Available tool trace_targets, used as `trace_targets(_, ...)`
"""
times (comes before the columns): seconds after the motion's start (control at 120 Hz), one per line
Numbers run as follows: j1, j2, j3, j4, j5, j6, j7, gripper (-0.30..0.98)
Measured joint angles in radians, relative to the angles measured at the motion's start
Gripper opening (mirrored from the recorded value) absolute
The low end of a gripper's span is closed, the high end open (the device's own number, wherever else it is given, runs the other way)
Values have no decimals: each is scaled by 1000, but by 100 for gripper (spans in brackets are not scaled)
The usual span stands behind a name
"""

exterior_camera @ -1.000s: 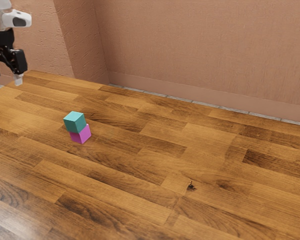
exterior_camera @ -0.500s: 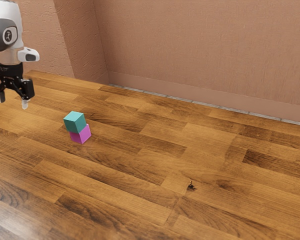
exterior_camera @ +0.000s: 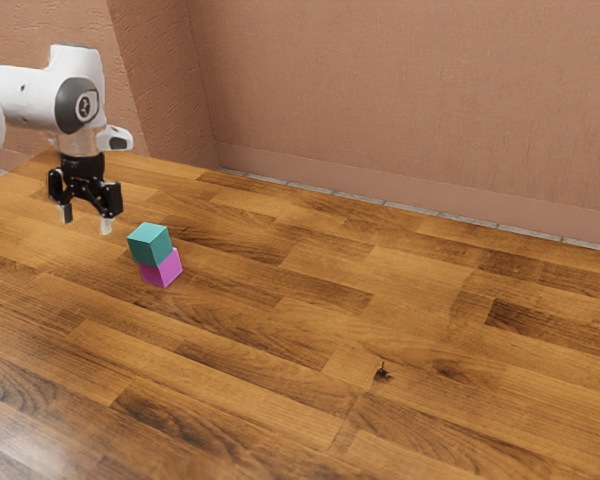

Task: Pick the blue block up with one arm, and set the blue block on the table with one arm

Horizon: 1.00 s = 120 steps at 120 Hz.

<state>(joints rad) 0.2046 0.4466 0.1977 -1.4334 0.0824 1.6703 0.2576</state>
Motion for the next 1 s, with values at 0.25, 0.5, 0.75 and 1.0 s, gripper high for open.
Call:
trace_targets(0.25,25,104,-53,117,-6,12,16,69)
trace_targets(0.5,41,193,-96,211,-9,18,25,69)
trace_targets(0.75,69,268,-131,276,-11,32,29,69)
trace_targets(1.0,71,303,-151,287,-12,62,24,69)
